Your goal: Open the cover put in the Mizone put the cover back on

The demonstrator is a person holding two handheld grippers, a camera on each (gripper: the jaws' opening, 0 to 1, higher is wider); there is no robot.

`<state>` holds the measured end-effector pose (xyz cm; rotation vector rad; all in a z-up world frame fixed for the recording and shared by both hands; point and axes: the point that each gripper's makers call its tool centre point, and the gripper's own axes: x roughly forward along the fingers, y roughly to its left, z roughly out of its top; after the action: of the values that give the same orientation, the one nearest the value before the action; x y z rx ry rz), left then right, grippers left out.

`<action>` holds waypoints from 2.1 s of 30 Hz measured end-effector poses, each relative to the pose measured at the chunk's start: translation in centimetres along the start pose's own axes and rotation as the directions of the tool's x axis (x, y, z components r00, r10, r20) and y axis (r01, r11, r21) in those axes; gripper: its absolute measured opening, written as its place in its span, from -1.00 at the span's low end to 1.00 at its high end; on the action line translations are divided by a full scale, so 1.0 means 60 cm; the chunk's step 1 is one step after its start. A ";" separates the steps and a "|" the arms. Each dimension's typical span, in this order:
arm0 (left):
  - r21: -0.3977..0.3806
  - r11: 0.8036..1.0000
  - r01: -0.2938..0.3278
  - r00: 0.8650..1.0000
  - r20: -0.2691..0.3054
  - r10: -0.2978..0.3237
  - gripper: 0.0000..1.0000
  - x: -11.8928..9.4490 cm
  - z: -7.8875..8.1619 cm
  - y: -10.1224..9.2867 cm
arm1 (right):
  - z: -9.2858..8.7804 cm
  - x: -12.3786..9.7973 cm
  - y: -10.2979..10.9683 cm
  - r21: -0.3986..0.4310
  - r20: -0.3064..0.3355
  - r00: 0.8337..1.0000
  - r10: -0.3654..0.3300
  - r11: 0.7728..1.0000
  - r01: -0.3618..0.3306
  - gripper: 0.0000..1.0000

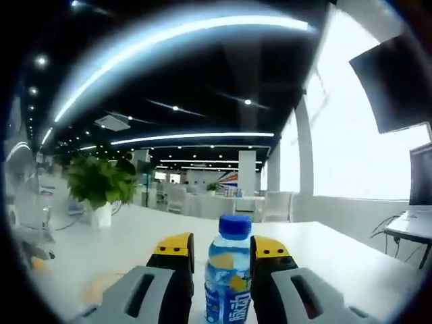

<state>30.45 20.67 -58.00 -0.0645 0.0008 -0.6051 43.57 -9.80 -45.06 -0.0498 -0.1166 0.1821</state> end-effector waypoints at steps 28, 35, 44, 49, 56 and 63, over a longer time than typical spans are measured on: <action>0.008 1.000 -0.019 1.000 0.001 0.019 -0.59 0.001 0.000 0.007 | -0.004 0.109 -0.017 0.010 -0.054 0.999 0.007 1.000 -0.006 -0.49; 0.008 1.000 -0.019 1.000 -0.001 0.019 -0.59 0.002 -0.001 0.009 | -0.005 0.112 -0.014 0.019 -0.055 0.998 0.025 1.000 -0.024 -0.49; 0.009 1.000 -0.012 1.000 -0.004 0.012 -0.59 0.005 -0.004 0.008 | -0.014 0.102 -0.010 0.028 -0.060 0.995 0.081 0.996 -0.079 -0.50; 0.017 1.000 -0.018 1.000 -0.008 0.019 -0.59 0.006 -0.005 0.009 | -0.018 0.100 -0.010 0.005 -0.028 0.998 0.054 0.999 -0.054 -0.51; 0.026 0.999 -0.028 1.000 -0.011 0.028 -0.59 0.006 -0.006 0.011 | -0.017 0.101 -0.012 0.014 -0.031 0.999 0.039 0.999 -0.039 -0.53; -0.003 1.000 -0.021 1.000 -0.007 0.021 -0.59 0.005 -0.006 0.015 | -0.016 0.101 -0.014 0.010 -0.027 1.000 0.009 1.000 -0.008 -0.54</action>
<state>31.23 21.22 -58.40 -0.0652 0.0093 -0.5843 49.73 -9.59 -45.27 -0.0431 -0.0888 0.1904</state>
